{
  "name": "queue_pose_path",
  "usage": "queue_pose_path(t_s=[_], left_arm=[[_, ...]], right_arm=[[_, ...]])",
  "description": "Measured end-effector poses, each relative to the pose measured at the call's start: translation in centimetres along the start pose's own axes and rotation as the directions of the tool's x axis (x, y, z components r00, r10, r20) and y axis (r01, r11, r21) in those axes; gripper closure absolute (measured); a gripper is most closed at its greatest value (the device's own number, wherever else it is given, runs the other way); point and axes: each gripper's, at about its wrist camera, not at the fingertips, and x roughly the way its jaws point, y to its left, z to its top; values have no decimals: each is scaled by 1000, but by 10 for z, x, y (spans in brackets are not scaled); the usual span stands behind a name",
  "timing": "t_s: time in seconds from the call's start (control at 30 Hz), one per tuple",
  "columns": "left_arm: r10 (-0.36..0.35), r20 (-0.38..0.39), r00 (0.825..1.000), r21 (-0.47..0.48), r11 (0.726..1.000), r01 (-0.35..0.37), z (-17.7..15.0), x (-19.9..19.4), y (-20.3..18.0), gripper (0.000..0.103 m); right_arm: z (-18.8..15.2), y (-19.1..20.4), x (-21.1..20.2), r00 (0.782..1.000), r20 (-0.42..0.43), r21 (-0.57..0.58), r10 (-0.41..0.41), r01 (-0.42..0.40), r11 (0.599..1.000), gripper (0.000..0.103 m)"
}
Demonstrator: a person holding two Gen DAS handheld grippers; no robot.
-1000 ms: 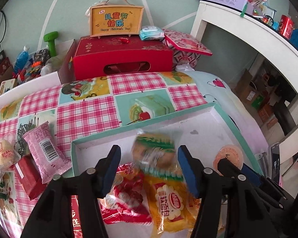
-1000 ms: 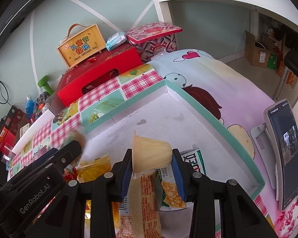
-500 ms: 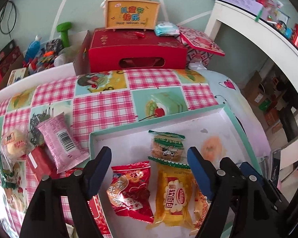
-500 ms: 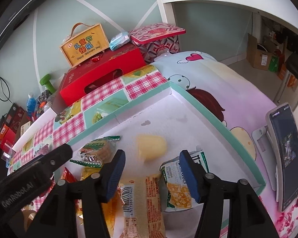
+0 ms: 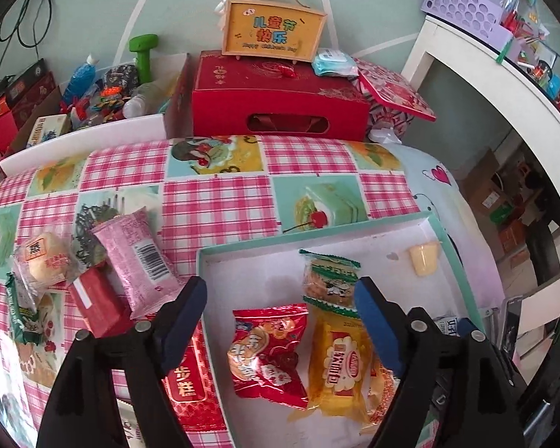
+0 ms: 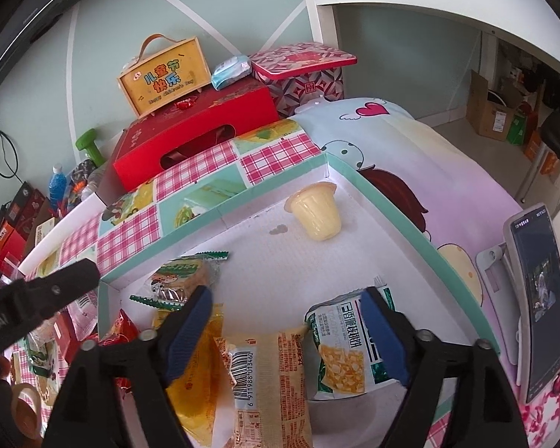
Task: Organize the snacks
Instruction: 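Withdraw both open grippers from the tray toward the white printed pastry pack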
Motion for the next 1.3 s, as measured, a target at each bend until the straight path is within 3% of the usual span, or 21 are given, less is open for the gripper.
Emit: queue_pose_path(t_s=[0.17, 0.3, 0.5, 0.77, 1.1, 1.3], left_arm=[[49, 13, 999, 0, 999, -49, 1, -1, 5, 21], [132, 17, 991, -3, 991, -132, 1, 4, 10, 9], [209, -10, 978, -19, 978, -209, 0, 15, 24, 8], [215, -74, 974, -24, 976, -217, -5, 24, 39, 8], [225, -100, 969, -59, 971, -231, -9, 5, 73, 8], [240, -114, 964, -111, 961, -253, -17, -9, 102, 8]], right_arm=[[0, 1, 0, 1000, 6, -4, -2, 2, 1000, 1], [1, 1, -1, 1000, 12, -5, -12, 12, 1000, 0], [1, 1, -1, 1000, 10, -2, -19, 19, 1000, 0], [-1, 13, -1, 999, -27, -31, -22, 21, 999, 0], [-10, 35, -4, 992, -107, -78, -63, 55, 995, 0], [-16, 60, -14, 994, -104, -132, -26, 12, 991, 0]])
